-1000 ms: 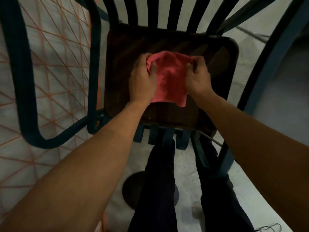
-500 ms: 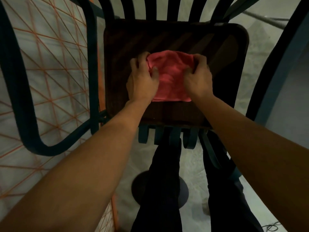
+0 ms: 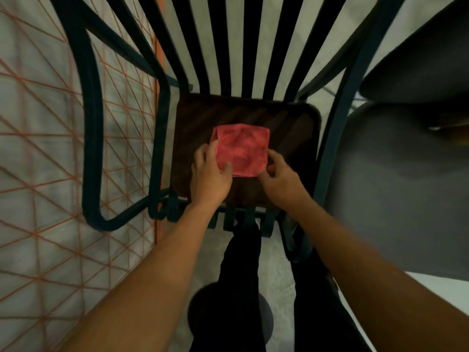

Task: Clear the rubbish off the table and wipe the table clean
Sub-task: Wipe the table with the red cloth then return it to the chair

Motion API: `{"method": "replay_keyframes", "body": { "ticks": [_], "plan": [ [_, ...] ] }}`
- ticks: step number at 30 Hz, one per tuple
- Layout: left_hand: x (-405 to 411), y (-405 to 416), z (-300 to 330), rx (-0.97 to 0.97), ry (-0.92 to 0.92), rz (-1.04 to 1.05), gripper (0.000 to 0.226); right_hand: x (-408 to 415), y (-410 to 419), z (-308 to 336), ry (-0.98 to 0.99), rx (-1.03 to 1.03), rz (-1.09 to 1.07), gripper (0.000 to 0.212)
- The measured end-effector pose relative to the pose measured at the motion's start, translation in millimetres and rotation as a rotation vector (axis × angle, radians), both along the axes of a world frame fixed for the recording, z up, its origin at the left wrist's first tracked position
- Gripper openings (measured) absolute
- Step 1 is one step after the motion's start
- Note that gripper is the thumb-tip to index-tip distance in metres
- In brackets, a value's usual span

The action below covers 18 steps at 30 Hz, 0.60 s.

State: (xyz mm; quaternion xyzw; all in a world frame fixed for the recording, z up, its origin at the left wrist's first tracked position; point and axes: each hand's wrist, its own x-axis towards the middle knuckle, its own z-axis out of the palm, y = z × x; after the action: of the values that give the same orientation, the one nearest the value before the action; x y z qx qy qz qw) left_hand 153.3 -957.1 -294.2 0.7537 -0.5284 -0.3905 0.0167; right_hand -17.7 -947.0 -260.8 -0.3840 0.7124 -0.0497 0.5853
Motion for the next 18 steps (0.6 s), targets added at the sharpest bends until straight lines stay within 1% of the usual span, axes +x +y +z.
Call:
{"method": "replay_keyframes", "body": {
  "ticks": [3, 9, 14, 18],
  "plan": [
    [-20.5, 10.1, 50.4, -0.032, 0.064, -0.004, 0.063, -18.3, 5.9, 48.3, -0.034, -0.033, 0.052, 0.055],
    [-64.9, 41.3, 123.7, -0.063, 0.135, -0.024, 0.061, -61.2, 19.2, 112.8, -0.062, -0.046, 0.132, 0.044],
    [-104.3, 76.1, 170.2, -0.087, 0.165, -0.013, 0.061, -108.6, 45.7, 146.5, -0.042, -0.065, 0.131, 0.04],
    [-132.6, 103.7, 195.9, -0.12, 0.144, -0.005, 0.06, -148.6, 75.8, 166.1, -0.007, -0.092, 0.154, 0.038]
  ]
}}
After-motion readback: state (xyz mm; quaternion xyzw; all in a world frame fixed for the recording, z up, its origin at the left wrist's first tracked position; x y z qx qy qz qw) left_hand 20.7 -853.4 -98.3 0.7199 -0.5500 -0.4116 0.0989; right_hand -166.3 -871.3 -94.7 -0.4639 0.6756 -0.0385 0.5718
